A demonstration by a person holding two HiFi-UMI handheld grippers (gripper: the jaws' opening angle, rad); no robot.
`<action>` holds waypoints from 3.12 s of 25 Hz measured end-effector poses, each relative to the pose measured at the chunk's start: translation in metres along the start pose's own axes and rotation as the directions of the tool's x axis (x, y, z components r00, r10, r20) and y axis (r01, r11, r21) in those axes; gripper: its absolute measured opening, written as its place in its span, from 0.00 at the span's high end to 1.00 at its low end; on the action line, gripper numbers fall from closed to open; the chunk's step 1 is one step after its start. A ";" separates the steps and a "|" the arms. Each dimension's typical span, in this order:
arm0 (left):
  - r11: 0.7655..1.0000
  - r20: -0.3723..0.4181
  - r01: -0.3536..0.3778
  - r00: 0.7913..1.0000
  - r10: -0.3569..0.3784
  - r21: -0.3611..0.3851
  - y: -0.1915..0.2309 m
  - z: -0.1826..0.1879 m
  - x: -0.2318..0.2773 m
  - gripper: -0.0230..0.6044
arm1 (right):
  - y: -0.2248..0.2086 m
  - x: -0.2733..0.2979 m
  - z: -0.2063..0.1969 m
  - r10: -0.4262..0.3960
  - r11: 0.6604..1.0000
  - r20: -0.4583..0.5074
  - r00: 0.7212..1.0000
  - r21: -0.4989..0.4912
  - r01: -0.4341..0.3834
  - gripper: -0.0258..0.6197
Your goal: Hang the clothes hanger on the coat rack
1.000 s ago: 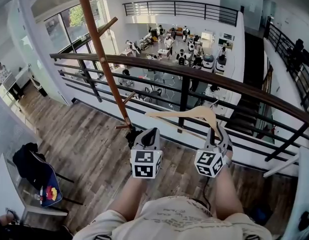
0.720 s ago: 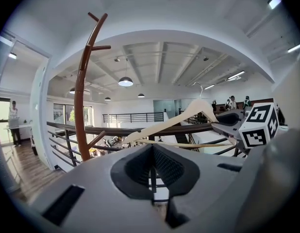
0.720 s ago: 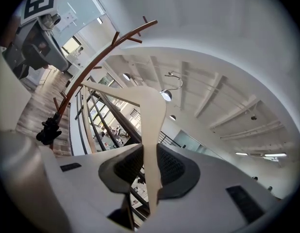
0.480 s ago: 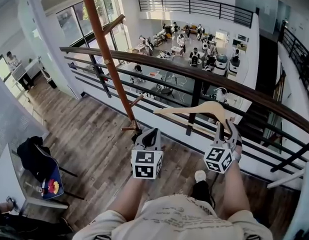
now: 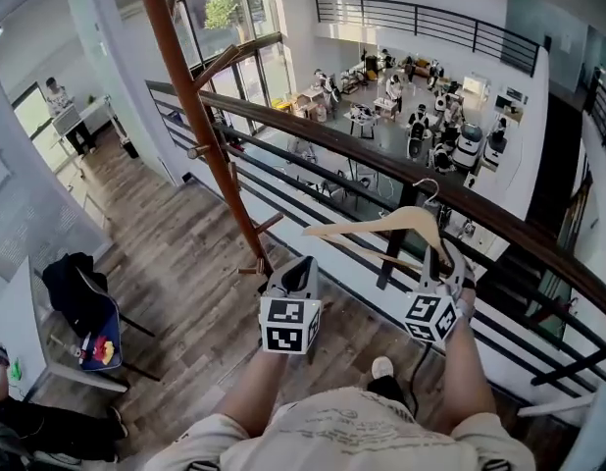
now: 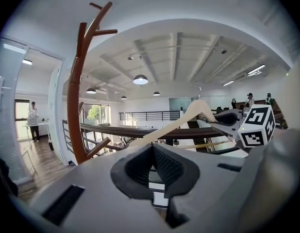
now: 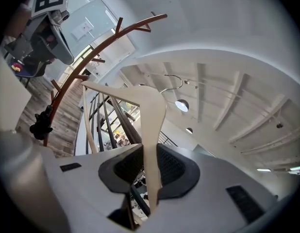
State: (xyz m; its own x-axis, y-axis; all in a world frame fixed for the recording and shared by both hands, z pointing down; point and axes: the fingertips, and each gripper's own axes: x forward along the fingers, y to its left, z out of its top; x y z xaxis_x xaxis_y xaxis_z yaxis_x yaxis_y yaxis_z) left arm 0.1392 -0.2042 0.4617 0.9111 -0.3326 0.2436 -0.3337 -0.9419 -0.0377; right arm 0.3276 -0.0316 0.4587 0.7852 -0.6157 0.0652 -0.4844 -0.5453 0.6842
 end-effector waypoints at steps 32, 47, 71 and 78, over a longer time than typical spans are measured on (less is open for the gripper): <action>0.716 -0.059 -0.669 0.738 0.672 -0.199 0.080 0.024 -0.007 0.96 | 0.058 0.204 0.191 0.470 0.864 0.607 0.641 -0.168 -0.475 0.83; 0.582 -0.118 -0.785 0.612 0.782 -0.214 0.086 -0.007 -0.091 0.96 | 0.089 0.150 0.283 0.512 0.793 0.785 0.349 -0.274 -0.545 0.83; 0.555 -0.158 -0.801 0.592 0.791 -0.223 0.100 -0.026 -0.117 0.96 | 0.064 0.133 0.408 0.530 0.718 0.843 0.089 -0.390 -0.577 0.83; 0.567 -0.153 -0.792 0.604 0.782 -0.227 0.100 -0.026 -0.109 0.96 | 0.081 0.127 0.420 0.588 0.656 0.808 0.034 -0.452 -0.604 0.83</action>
State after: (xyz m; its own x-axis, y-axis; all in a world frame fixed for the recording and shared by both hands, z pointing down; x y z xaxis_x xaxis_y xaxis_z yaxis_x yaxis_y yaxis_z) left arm 0.0001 -0.2605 0.4563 0.2522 -0.9303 0.2664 -0.9656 -0.2601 0.0058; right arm 0.2267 -0.3927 0.2176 -0.5697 -0.8015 -0.1821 -0.6175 0.2711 0.7384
